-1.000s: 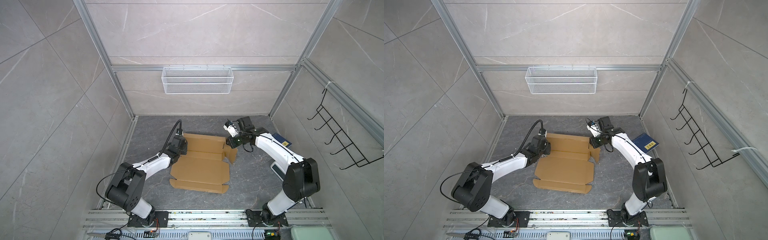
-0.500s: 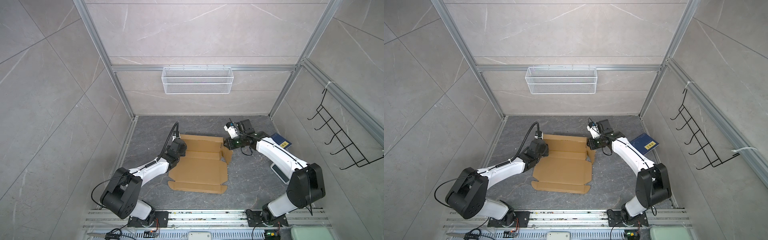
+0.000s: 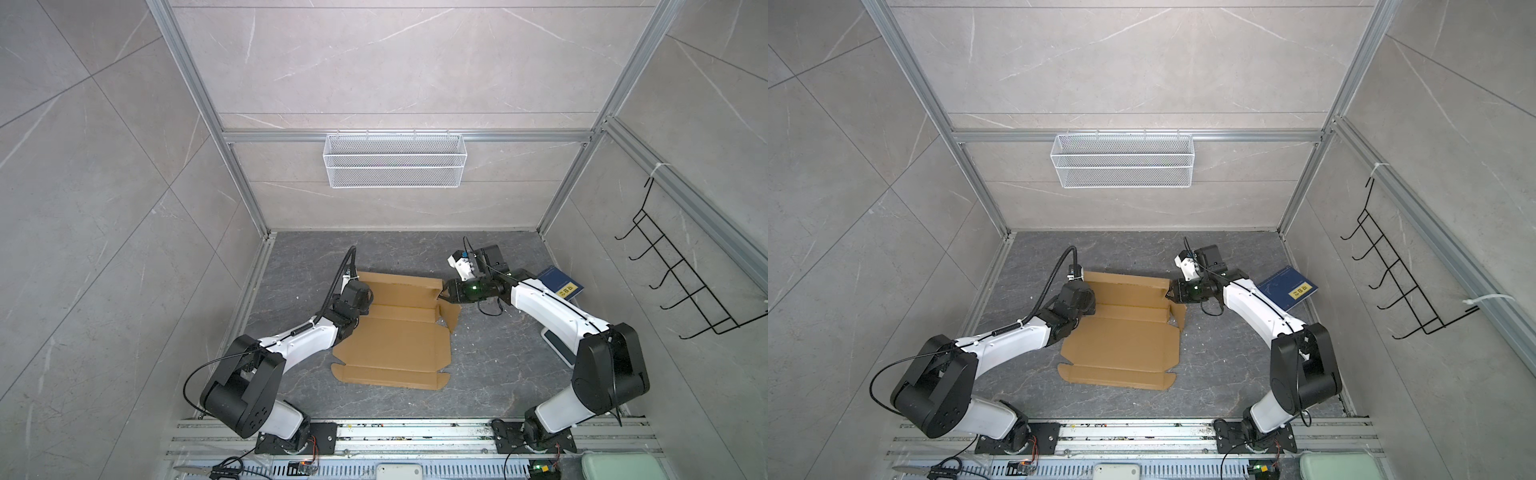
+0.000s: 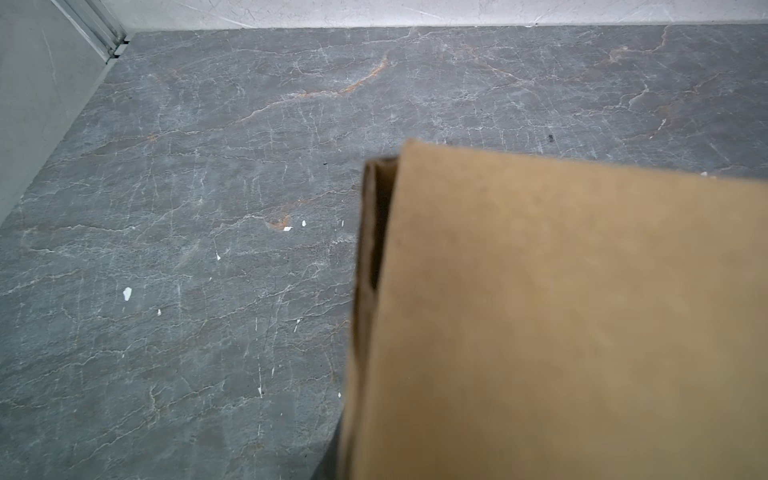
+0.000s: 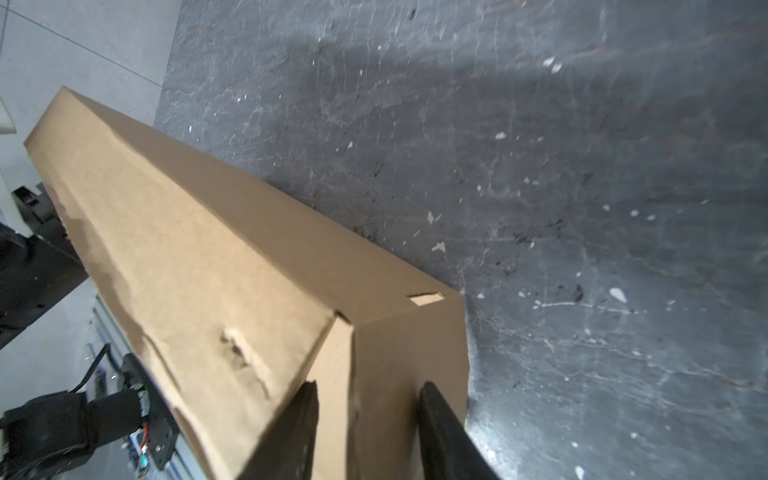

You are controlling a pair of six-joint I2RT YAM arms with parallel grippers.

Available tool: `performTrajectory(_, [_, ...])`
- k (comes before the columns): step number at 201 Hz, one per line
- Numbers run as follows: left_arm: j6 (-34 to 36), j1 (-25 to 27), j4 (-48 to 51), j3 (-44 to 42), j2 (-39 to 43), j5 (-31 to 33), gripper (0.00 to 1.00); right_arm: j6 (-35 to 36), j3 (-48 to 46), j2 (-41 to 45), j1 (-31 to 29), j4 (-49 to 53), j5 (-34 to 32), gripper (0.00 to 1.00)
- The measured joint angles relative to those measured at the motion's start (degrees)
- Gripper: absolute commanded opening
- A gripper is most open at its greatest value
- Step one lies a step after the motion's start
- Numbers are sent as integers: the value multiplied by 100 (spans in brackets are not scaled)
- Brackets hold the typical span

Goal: Fold the paper box

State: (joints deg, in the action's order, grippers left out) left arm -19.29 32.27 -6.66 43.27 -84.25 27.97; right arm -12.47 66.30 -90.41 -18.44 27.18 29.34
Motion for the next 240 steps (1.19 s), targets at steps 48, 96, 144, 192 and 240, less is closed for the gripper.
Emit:
performTrajectory(48, [0,55,-22,-35,11,15,0,166,-33,101,219,323,485,49])
performTrajectory(96, [44,66,-22,-35,57,46,0,376,-229,433,203,960,144,42])
performTrajectory(144, [44,66,-22,-46,57,46,0,466,-350,595,140,1316,-247,28])
performTrajectory(192, [39,66,-24,-57,57,46,0,457,-201,535,131,1381,-393,14])
performTrajectory(240, [22,59,-114,-87,90,79,0,476,282,389,131,1593,-247,9])
